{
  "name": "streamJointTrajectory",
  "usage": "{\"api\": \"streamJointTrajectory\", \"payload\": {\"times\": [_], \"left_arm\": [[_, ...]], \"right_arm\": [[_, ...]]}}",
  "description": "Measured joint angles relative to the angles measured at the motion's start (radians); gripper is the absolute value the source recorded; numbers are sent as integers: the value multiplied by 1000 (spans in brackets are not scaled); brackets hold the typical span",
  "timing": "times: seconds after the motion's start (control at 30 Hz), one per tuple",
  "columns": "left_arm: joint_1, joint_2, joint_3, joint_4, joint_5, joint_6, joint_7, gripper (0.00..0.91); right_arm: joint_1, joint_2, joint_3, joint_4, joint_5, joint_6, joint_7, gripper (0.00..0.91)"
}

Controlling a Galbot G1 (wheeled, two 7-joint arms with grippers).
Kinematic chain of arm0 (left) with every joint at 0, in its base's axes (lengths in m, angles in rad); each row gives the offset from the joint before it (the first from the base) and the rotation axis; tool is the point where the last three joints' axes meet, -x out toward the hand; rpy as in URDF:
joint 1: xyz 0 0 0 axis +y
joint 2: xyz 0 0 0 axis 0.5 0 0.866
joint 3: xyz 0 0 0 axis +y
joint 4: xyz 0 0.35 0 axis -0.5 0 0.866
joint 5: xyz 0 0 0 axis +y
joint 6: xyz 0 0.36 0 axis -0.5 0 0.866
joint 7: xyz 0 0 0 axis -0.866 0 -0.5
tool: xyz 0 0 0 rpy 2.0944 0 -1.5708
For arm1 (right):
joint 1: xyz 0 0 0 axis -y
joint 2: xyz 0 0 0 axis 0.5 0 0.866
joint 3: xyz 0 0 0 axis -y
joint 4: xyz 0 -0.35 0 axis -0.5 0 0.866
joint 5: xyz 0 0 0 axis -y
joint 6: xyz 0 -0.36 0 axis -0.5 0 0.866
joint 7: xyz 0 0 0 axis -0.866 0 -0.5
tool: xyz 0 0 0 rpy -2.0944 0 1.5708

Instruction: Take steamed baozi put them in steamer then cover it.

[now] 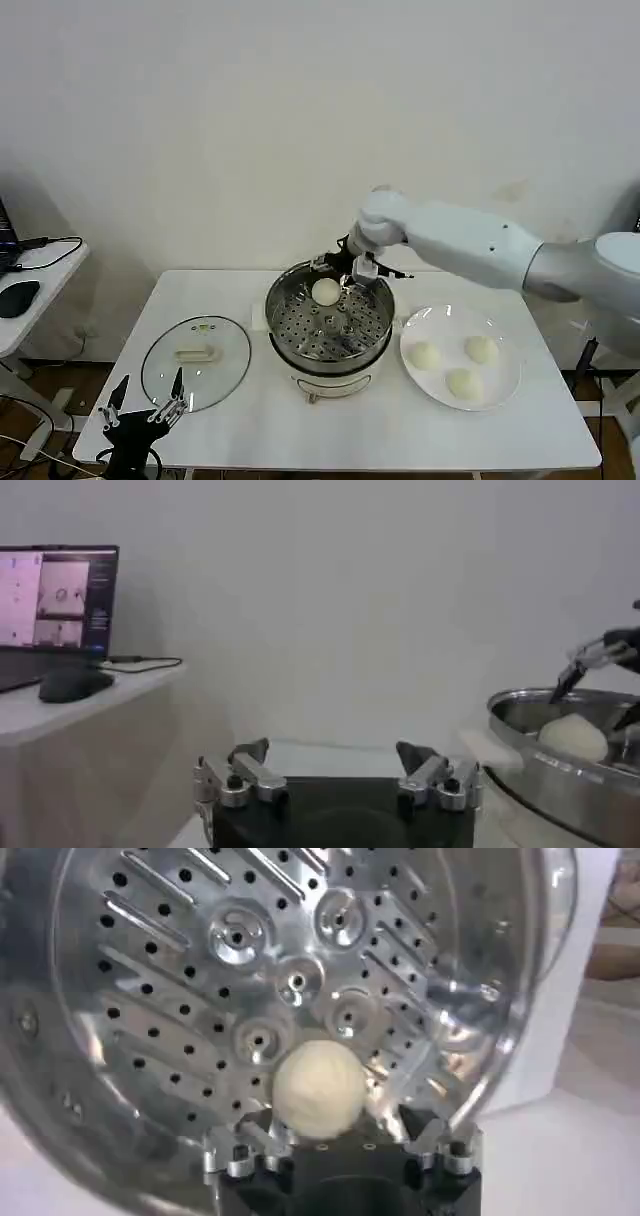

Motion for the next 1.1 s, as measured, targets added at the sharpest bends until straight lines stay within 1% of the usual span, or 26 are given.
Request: {"api": "streamJointTrajectory", "payload": {"times": [0.13,0.23,0.43,0.6,0.7,0.83,1.0,1.1], "left_arm": [[-5,16,-4,-6,-9,4,3,907],[-13,37,-12,-11,-24,4,5,907],[-45,70,-35,-1,-71,-14,0,907],[-70,81,-32,11,-83,-23,3,907],[-88,81,-29,19,-83,-22,2,907],[-108,82,-34,19,-84,-17,2,907],[-130,76,-31,17,-76,-17,2,907],[-132,73,-29,14,-72,-21,3,907]], "right_arm": [[83,-56,-33,61,72,-49,-18,907],[157,-115,-82,119,140,-101,-39,907],[293,-270,-223,253,296,-236,-92,907],[316,-393,-299,322,404,-350,-129,907],[280,-452,-306,341,445,-414,-144,907],[196,-499,-285,352,480,-490,-157,907],[74,-525,-226,346,516,-567,-172,907],[7,-528,-187,331,526,-596,-182,907]]}}
